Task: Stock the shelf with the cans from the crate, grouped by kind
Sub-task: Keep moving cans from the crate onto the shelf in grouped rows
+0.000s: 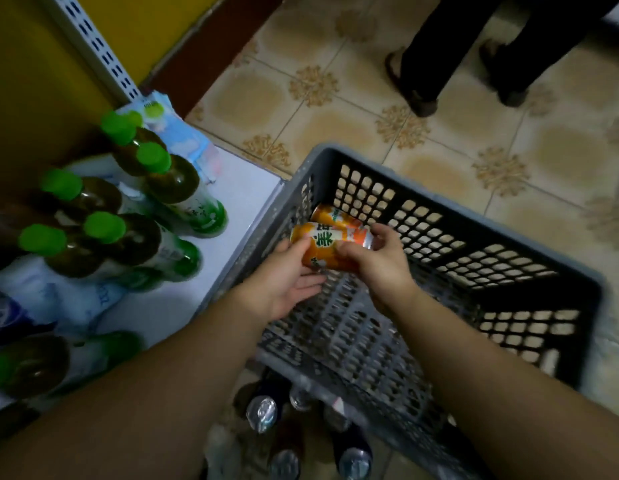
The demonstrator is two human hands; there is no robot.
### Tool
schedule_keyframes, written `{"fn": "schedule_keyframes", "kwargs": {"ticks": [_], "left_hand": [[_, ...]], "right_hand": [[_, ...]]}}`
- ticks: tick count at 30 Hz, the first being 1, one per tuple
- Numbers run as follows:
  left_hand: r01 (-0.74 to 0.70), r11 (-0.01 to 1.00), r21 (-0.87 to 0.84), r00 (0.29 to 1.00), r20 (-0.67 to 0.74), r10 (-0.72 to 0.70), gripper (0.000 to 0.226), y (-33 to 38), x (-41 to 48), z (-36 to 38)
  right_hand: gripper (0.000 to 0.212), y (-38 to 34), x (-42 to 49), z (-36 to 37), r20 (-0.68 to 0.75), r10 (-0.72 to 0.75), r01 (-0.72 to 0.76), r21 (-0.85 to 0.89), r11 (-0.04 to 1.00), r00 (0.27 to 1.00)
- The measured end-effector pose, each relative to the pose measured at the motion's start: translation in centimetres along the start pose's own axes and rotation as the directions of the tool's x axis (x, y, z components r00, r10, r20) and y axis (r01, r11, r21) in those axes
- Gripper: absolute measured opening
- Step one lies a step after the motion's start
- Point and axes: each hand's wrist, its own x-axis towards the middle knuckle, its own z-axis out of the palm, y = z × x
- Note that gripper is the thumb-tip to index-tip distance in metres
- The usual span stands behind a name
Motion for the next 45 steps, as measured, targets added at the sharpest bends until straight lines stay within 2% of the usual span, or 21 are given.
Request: {"fn": "schedule_keyframes", "kwargs": {"ticks": [2, 5, 10, 13, 15, 19, 22, 26, 28, 31, 34, 36, 38, 39, 40, 42, 43, 45], "left_hand": [[-0.074, 0.995, -0.065, 0.997, 0.019, 0.075, 0.044, 1.4, -3.7, 1.0], [-0.201, 0.977, -0.071, 0.979, 0.019, 0.203, 0.034, 3.5, -10.2, 1.9], [-0.464, 0.885, 0.035, 0.886, -0.009, 0.464, 0.053, 5.7, -22.1, 1.2], [-0.582, 0.81, 0.065, 0.811, -0.019, 0.584, 0.054, 6.8, -29.8, 0.0], [-0.646, 0.757, 0.097, 0.759, -0.027, 0.651, 0.062, 7.1, -34.8, -1.2], [-0.73, 0.615, 0.297, 0.618, -0.099, 0.78, 0.068, 7.5, -45.0, -4.1], [-0.742, 0.549, 0.385, 0.52, -0.187, 0.834, 0.071, 6.7, -52.4, -7.5], [-0.778, 0.497, 0.385, 0.408, -0.292, 0.865, 0.052, 3.7, -60.5, -12.9], [-0.789, 0.486, 0.377, 0.366, -0.346, 0.864, 0.051, 1.7, -64.0, -15.4], [-0.787, 0.484, 0.384, 0.324, -0.411, 0.852, 0.053, -1.2, -67.7, -18.8], [-0.777, 0.492, 0.393, 0.296, -0.462, 0.836, 0.06, -3.8, -69.6, -21.3], [-0.735, 0.515, 0.442, 0.288, -0.484, 0.826, 0.062, -5.3, -70.4, -22.7], [-0.606, 0.579, 0.545, 0.304, -0.514, 0.802, 0.064, -6.9, -70.7, -24.6], [-0.475, 0.628, 0.617, 0.325, -0.54, 0.777, 0.065, -7.7, -70.6, -25.8], [-0.278, 0.666, 0.692, 0.356, -0.57, 0.741, 0.066, -8.8, -70.4, -27.1], [0.129, 0.632, 0.764, 0.408, -0.622, 0.668, 0.07, -10.8, -69.6, -29.1], [0.249, 0.594, 0.765, 0.418, -0.638, 0.646, 0.071, -11.4, -69.3, -29.7], [0.348, 0.552, 0.758, 0.421, -0.653, 0.63, 0.072, -11.9, -68.8, -30.2]], "right_hand": [[0.069, -2.2, -4.4, -0.9, 0.052, -0.087, 0.088, -0.008, 0.996, 0.995], [0.068, -5.4, -11.2, -1.5, 0.104, -0.256, 0.269, -0.134, 0.954, 0.961], [0.074, -10.5, -22.0, -0.4, 0.297, -0.401, 0.483, -0.291, 0.826, 0.866], [0.076, -13.5, -28.1, 1.1, 0.389, -0.486, 0.592, -0.227, 0.773, 0.783], [0.07, -15.3, -32.2, 2.4, 0.44, -0.557, 0.674, -0.168, 0.719, 0.704], [0.067, -17.9, -40.2, 5.9, 0.525, -0.669, 0.804, -0.049, 0.593, 0.526], [0.066, -19.1, -45.9, 9.1, 0.609, -0.686, 0.863, 0.005, 0.506, 0.399], [0.063, -19.4, -53.2, 13.8, 0.735, -0.634, 0.908, 0.06, 0.414, 0.24], [0.065, -18.7, -56.3, 16.2, 0.791, -0.585, 0.926, 0.064, 0.372, 0.181], [0.069, -17.2, -60.0, 19.6, 0.848, -0.515, 0.941, 0.063, 0.331, 0.124], [0.072, -15.6, -62.3, 22.1, 0.86, -0.497, 0.948, 0.053, 0.313, 0.115], [0.075, -14.6, -63.0, 23.4, 0.864, -0.487, 0.952, 0.031, 0.304, 0.127], [0.078, -14.0, -63.0, 24.5, 0.855, -0.494, 0.955, -0.008, 0.296, 0.16], [0.079, -13.9, -62.8, 24.9, 0.844, -0.504, 0.953, -0.028, 0.301, 0.184], [0.079, -14.0, -62.6, 25.3, 0.832, -0.513, 0.949, -0.045, 0.312, 0.208], [0.078, -14.3, -62.2, 26.0, 0.815, -0.525, 0.941, -0.07, 0.332, 0.246], [0.078, -14.5, -62.0, 26.4, 0.808, -0.531, 0.939, -0.076, 0.337, 0.256], [0.078, -15.0, -61.7, 27.1, 0.801, -0.536, 0.936, -0.082, 0.342, 0.266]]}}
